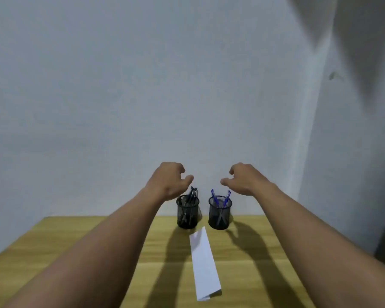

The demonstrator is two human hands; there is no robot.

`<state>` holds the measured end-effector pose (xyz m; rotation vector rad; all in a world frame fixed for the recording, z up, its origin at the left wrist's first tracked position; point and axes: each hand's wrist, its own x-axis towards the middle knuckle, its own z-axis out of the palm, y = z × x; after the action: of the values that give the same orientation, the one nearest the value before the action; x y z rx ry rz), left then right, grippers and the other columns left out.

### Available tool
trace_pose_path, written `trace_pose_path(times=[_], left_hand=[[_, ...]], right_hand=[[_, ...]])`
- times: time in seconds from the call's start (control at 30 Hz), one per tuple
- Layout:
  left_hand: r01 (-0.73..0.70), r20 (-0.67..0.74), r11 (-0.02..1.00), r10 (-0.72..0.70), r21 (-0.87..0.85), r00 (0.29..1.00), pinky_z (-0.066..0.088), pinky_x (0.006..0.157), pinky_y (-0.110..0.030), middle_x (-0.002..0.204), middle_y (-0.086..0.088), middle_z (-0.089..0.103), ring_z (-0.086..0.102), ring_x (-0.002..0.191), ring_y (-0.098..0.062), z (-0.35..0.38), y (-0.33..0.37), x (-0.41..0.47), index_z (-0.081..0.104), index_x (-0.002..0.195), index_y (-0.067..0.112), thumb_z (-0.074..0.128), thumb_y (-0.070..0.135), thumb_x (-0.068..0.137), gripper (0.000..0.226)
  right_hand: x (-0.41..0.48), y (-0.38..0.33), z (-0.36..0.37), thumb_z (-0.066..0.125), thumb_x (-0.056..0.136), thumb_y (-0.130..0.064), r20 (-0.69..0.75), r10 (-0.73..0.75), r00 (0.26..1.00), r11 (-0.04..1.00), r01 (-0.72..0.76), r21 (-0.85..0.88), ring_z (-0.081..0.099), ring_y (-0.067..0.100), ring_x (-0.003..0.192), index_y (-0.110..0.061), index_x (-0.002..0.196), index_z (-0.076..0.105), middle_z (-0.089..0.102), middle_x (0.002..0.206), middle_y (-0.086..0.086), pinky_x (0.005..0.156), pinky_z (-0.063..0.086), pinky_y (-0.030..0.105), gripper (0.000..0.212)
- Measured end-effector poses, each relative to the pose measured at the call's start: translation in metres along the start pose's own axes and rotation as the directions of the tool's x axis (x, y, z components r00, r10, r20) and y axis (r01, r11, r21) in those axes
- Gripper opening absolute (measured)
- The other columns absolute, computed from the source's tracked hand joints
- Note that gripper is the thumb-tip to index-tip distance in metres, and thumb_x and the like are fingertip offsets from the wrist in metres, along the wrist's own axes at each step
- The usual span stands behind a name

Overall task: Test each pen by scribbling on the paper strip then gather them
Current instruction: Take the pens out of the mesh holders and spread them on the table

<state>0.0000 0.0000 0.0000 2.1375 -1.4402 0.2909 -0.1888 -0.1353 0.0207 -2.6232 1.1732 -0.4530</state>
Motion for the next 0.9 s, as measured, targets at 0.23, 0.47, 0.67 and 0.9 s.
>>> trace_pose_path(times=[0.23, 0.47, 0.67, 0.9], left_hand=[[0.123, 0.041, 0.992, -0.123, -0.005, 0.992, 0.054, 0.082, -0.038, 0.101, -0.011, 0.072, 0.064, 0.101, -0.032, 0.050, -0.024, 0.010, 0.071, 0.100, 0.006, 0.054, 0.051, 0.086, 0.050], [0.380, 0.004, 0.923, -0.381, -0.057, 0.925, 0.033, 0.054, -0.033, 0.059, -0.009, 0.054, 0.052, 0.061, -0.030, 0.116, -0.048, 0.033, 0.051, 0.059, 0.004, 0.059, 0.050, 0.088, 0.055], [0.497, -0.018, 0.855, -0.505, -0.149, 0.863, 0.045, 0.065, -0.035, 0.074, -0.007, 0.064, 0.061, 0.082, -0.034, 0.151, -0.053, 0.046, 0.061, 0.070, 0.009, 0.061, 0.050, 0.088, 0.045], [0.384, -0.050, 0.910, -0.396, -0.154, 0.917, 0.044, 0.094, -0.040, 0.115, -0.005, 0.070, 0.054, 0.119, -0.030, 0.177, -0.055, 0.059, 0.065, 0.121, 0.023, 0.070, 0.049, 0.084, 0.045]], right_hand=[[0.023, 0.017, 0.050, 0.060, 0.096, -0.038, 0.008, 0.062, 0.998, 0.998, -0.062, -0.001, 0.063, 0.033, 0.104, -0.004, 0.110, 0.062, 0.065, 0.115, 0.015, 0.084, 0.052, 0.039, 0.036], [0.070, 0.038, 0.108, 0.056, 0.097, -0.032, -0.120, 0.264, 0.957, 0.963, -0.254, 0.094, 0.054, 0.031, 0.081, -0.010, 0.093, 0.053, 0.055, 0.093, 0.006, 0.068, 0.040, 0.032, 0.023], [0.090, 0.041, 0.141, 0.056, 0.098, -0.030, -0.182, 0.307, 0.934, 0.943, -0.273, 0.189, 0.052, 0.031, 0.077, -0.009, 0.091, 0.051, 0.059, 0.094, 0.008, 0.067, 0.039, 0.034, 0.023], [0.102, 0.032, 0.156, 0.060, 0.099, -0.021, -0.241, 0.174, 0.955, 0.972, -0.128, 0.198, 0.063, 0.037, 0.107, -0.007, 0.131, 0.056, 0.067, 0.123, 0.013, 0.082, 0.048, 0.038, 0.035]])
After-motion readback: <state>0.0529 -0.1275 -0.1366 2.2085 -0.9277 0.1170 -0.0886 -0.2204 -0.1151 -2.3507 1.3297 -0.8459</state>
